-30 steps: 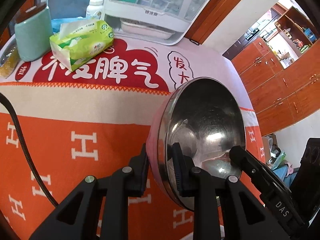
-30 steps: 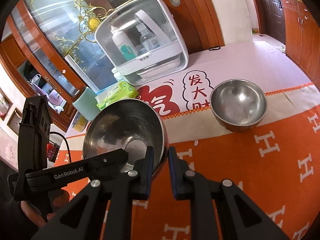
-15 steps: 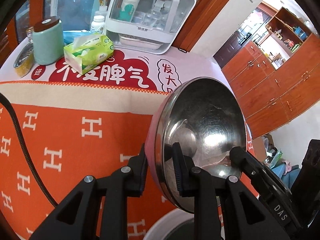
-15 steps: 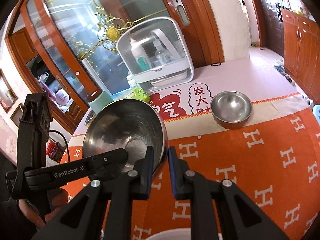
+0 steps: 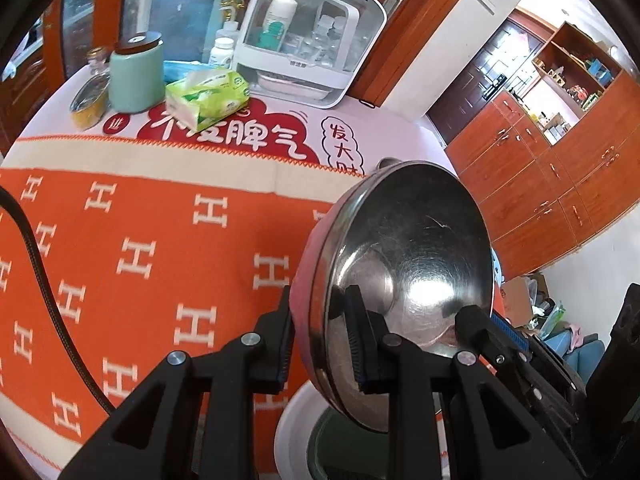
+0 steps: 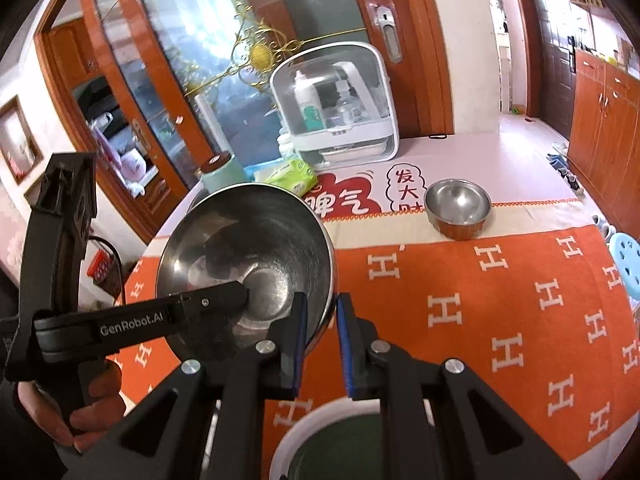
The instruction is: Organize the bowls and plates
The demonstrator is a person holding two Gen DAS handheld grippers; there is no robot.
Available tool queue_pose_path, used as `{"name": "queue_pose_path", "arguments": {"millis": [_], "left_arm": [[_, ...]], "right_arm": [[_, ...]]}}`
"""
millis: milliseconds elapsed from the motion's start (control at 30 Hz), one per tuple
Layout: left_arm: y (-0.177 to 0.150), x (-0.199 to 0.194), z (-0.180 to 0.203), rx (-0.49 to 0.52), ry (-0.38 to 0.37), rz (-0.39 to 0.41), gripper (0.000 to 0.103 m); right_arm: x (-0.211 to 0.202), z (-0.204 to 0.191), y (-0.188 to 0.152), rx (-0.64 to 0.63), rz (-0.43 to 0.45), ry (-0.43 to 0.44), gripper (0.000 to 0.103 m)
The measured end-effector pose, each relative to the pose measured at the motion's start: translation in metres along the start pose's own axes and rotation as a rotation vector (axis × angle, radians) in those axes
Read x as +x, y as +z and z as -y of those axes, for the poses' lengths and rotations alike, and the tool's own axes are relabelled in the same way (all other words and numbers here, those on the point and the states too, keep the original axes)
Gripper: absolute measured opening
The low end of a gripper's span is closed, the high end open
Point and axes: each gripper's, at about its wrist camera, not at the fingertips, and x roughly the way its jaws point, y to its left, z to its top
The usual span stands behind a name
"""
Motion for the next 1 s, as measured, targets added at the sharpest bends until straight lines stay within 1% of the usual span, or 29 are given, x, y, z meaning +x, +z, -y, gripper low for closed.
{"name": "queue_pose_path", "arguments": {"millis": [300, 533, 900, 1000], "left_arm": [[-0.042, -0.031, -0.005, -0.022, 0.006, 0.017, 0.021], [-0.075, -0.056, -0.025, -0.038, 0.023, 0.025, 0.021], [-0.104, -0.083, -0.061, -0.050, 0.030, 0.008, 0.021], [-0.110, -0.086, -0.074, -0.054, 0.035, -0.013, 0.021]], "right_arm": [[-0.029, -0.025, -0.026, -0.074, -0.014, -0.007, 0.015], [-0.039, -0.049, -0.051, -0.102, -0.025, 0.012, 0.015], [-0.041, -0.094, -0.078, -0.126, -0.055, 0.012, 0.015], [-0.037, -0.105, -0.085, -0.124, -0.072, 0.006, 0.015]]}}
